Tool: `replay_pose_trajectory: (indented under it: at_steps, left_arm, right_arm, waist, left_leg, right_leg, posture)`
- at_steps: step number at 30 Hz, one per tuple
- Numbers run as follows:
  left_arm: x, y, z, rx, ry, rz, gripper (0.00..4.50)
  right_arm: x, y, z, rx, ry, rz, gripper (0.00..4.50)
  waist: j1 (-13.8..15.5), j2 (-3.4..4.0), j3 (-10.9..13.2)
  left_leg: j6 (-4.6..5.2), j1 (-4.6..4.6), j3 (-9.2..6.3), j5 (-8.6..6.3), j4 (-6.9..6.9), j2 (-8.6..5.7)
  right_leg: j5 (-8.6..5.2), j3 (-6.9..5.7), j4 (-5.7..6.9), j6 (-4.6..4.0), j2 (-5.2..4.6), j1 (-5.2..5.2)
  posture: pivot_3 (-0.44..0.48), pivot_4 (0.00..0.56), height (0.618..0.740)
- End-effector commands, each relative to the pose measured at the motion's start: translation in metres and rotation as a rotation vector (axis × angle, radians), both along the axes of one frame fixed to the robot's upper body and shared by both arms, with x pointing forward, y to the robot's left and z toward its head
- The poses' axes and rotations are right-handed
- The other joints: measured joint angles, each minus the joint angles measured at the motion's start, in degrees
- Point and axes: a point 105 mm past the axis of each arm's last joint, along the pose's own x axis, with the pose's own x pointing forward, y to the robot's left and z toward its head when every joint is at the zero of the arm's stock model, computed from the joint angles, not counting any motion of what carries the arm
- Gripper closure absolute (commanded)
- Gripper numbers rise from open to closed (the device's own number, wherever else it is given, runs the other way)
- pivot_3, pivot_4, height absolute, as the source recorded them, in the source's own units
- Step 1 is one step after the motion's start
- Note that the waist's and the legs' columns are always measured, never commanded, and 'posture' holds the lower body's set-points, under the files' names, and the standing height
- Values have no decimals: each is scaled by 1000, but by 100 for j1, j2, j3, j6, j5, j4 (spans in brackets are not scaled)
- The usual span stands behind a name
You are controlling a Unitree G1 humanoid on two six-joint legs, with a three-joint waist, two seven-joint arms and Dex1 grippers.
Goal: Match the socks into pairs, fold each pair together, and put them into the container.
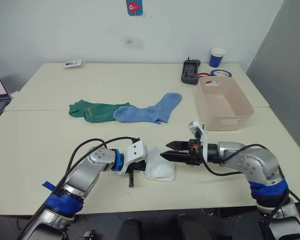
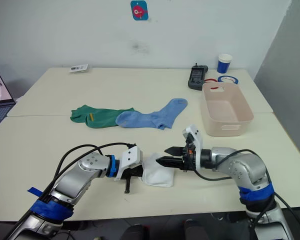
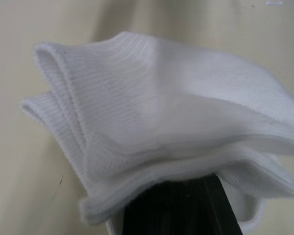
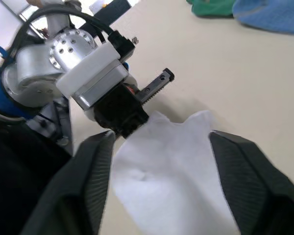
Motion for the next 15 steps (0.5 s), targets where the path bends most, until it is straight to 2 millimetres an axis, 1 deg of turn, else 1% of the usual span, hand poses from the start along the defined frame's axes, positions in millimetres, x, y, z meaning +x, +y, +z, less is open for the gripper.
replay_pose_trajectory:
  at_steps: [1, 5, 6, 8, 10, 12, 15]
  left_arm:
    - [-1, 7, -10, 46, 30, 27, 4500]
    - [-1, 8, -10, 51, 29, 24, 4500]
    - [-1, 8, -9, 51, 29, 24, 4500]
    - [-1, 8, -10, 53, 29, 23, 4500]
    - [-2, 9, -10, 54, 29, 23, 4500]
    - [-2, 10, -9, 56, 29, 24, 4500]
    - [-2, 15, -5, 45, 27, 33, 4500]
  right_arm:
    - [-5, 9, -5, -41, -187, 64, 2597]
    - [0, 10, -20, -72, -242, 71, 4078]
    - [0, 9, -31, -119, -255, 86, 4411]
    - [-1, 5, -50, -198, -253, 109, 4486]
    - [-1, 1, -62, -228, -238, 117, 4486]
    - [-2, 0, -67, -237, -227, 122, 4486]
    - [-1, 2, -68, -227, -220, 112, 4486]
  waist:
    - [1, 0, 0]
    - [2, 0, 0]
    - [2, 0, 0]
    - [4, 0, 0]
    - [4, 0, 0]
    - [-4, 1, -1]
    - [-6, 0, -1]
  left_leg:
    - [0, 0, 0, 0, 1, 0]
    - [0, 1, 2, 0, 2, 0]
    - [0, 1, 2, 0, 2, 0]
    - [0, 1, 4, 0, 2, -1]
    - [0, 1, 7, 0, 2, 0]
    - [0, 4, 10, 0, 2, 1]
    - [0, 7, 8, 0, 1, 2]
  right_leg:
    - [0, 0, 0, 0, 0, 0]
    - [0, 1, 0, 0, 0, 0]
    - [0, 1, 0, 0, 0, 0]
    - [0, 2, 0, 0, 0, 0]
    - [0, 1, 0, 0, 0, 0]
    - [0, 3, 2, -1, 0, 0]
    - [0, 2, 2, -1, 1, 2]
  posture:
    - [0, 150, 740]
    - [0, 150, 740]
    - [0, 150, 740]
    - [0, 150, 740]
    - [0, 150, 740]
    - [0, 150, 740]
    - [0, 150, 740]
